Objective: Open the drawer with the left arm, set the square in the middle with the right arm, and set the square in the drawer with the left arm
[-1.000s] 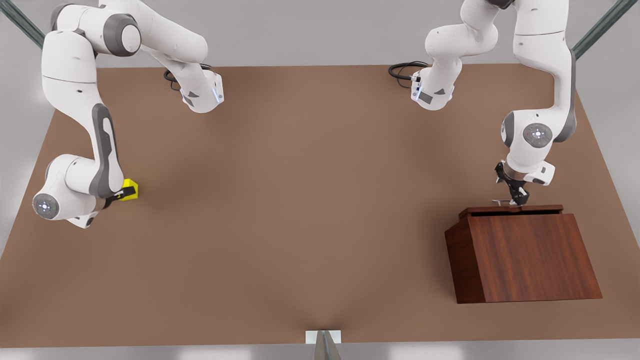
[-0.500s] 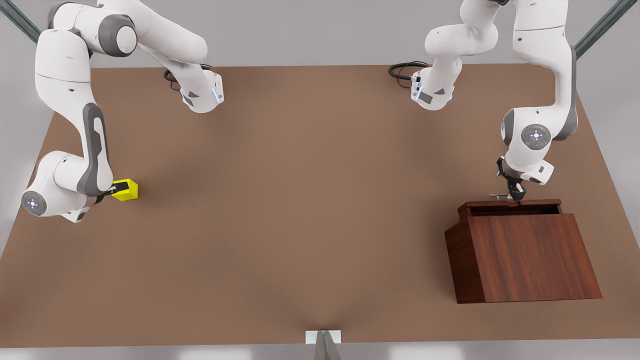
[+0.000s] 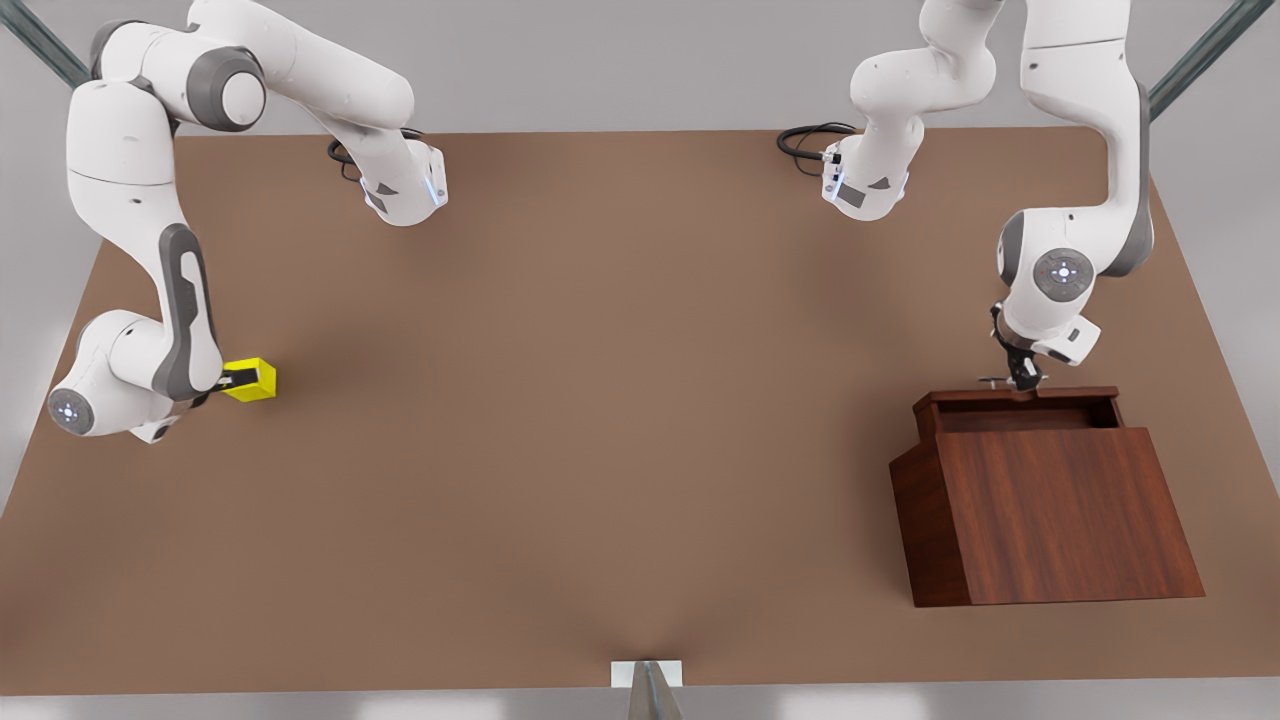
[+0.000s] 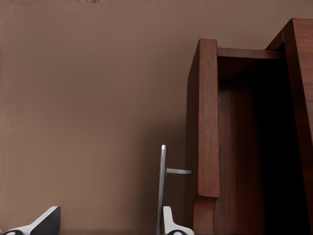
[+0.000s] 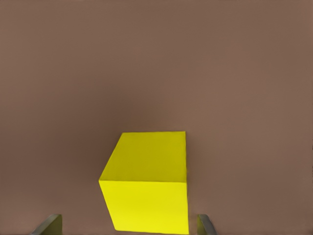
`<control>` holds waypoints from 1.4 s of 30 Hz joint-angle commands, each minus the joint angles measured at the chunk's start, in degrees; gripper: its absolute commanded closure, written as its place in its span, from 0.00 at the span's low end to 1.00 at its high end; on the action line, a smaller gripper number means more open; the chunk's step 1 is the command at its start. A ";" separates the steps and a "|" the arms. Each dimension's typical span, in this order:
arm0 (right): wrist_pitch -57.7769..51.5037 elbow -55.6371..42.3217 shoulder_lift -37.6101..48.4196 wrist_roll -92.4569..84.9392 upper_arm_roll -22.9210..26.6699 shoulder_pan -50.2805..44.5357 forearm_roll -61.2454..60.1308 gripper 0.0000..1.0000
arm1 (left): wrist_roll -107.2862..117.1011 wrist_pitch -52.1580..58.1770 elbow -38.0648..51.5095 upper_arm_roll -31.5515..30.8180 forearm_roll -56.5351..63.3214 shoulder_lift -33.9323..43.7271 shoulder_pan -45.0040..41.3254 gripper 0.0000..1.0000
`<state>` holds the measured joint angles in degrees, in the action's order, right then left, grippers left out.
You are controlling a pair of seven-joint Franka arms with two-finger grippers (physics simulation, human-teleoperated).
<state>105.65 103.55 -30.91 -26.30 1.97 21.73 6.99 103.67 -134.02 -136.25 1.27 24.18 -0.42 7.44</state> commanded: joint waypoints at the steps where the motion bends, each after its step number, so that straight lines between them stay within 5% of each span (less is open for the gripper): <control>1: 1.76 -0.02 -0.12 1.34 -0.04 0.16 0.04 0.00 | -0.83 2.97 0.02 -0.22 -0.01 0.16 -1.55 0.01; 21: 4.13 0.42 -2.32 -2.61 -0.22 -0.19 1.53 0.00 | -1.01 9.39 1.42 -5.31 -1.77 4.11 -1.55 0.00; 23: 4.13 0.25 -2.76 -2.79 -0.22 -0.11 1.71 0.00 | -2.24 20.09 6.95 -8.91 -3.43 6.31 -1.55 0.01; 25: 4.13 0.42 -2.76 -2.79 -0.22 -0.11 1.88 0.00 | -9.61 44.09 27.42 -11.73 -18.63 7.37 -1.55 0.01; 29: 3.25 0.51 -2.58 -2.88 -0.21 -0.11 1.88 0.00 | -77.88 49.55 41.05 -11.56 -19.43 5.61 -1.55 0.01; 30: 3.25 0.51 -2.67 -3.14 -0.22 -0.11 1.88 0.00 | -90.21 50.70 42.38 -11.12 -18.73 5.26 -1.55 0.01; 42: 3.16 1.30 -3.02 -3.58 -0.21 -0.28 4.08 0.00 | -91.19 53.25 42.38 -9.62 -18.73 4.82 -1.55 0.00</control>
<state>108.54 104.87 -33.90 -28.78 1.80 21.45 10.39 51.01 -83.09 -93.91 -8.43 5.51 4.42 5.93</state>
